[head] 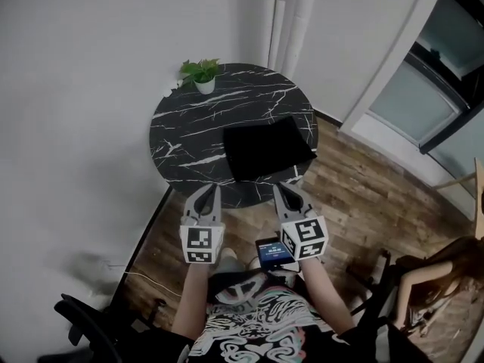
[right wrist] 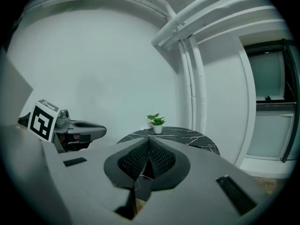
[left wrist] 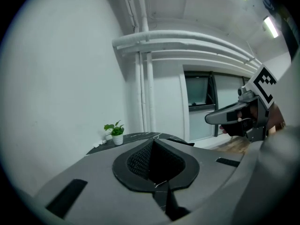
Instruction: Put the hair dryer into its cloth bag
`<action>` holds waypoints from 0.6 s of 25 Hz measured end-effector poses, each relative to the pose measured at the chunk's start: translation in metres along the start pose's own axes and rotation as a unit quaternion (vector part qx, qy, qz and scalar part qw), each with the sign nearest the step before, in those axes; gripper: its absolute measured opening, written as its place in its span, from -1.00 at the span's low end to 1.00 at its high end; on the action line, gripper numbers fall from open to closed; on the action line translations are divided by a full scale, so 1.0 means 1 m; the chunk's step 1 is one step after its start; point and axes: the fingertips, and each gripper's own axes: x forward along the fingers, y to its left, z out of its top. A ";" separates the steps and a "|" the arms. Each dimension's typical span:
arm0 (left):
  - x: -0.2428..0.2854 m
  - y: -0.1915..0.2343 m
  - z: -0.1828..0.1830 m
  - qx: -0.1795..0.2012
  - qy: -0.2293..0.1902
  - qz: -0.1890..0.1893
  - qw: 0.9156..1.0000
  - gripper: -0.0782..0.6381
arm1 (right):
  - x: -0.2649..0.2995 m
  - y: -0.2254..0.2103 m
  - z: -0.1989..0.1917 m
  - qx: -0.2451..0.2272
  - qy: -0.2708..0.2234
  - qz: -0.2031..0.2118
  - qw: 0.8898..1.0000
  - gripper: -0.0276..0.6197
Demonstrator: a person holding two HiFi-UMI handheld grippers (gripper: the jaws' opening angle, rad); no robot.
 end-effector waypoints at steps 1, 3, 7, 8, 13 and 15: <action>-0.001 -0.001 0.000 0.000 0.000 0.000 1.000 -0.74 | -0.001 0.000 0.000 -0.001 0.000 0.001 1.000 -0.85; -0.003 -0.001 0.000 -0.004 0.000 0.001 1.000 -0.74 | -0.001 0.000 0.000 -0.003 -0.001 0.002 1.000 -0.85; -0.006 -0.004 -0.001 -0.008 0.000 0.001 1.000 -0.74 | -0.003 -0.005 0.001 -0.002 -0.004 0.000 1.000 -0.85; -0.006 -0.005 -0.002 -0.008 0.001 0.002 1.000 -0.74 | -0.003 -0.006 0.002 -0.002 -0.005 0.000 1.000 -0.85; -0.007 -0.007 -0.003 -0.008 0.001 0.005 1.000 -0.74 | -0.001 -0.007 0.002 -0.009 -0.004 0.001 1.000 -0.85; -0.006 -0.005 -0.005 -0.010 0.002 0.007 1.000 -0.74 | 0.002 -0.006 0.000 -0.010 -0.001 0.004 1.000 -0.85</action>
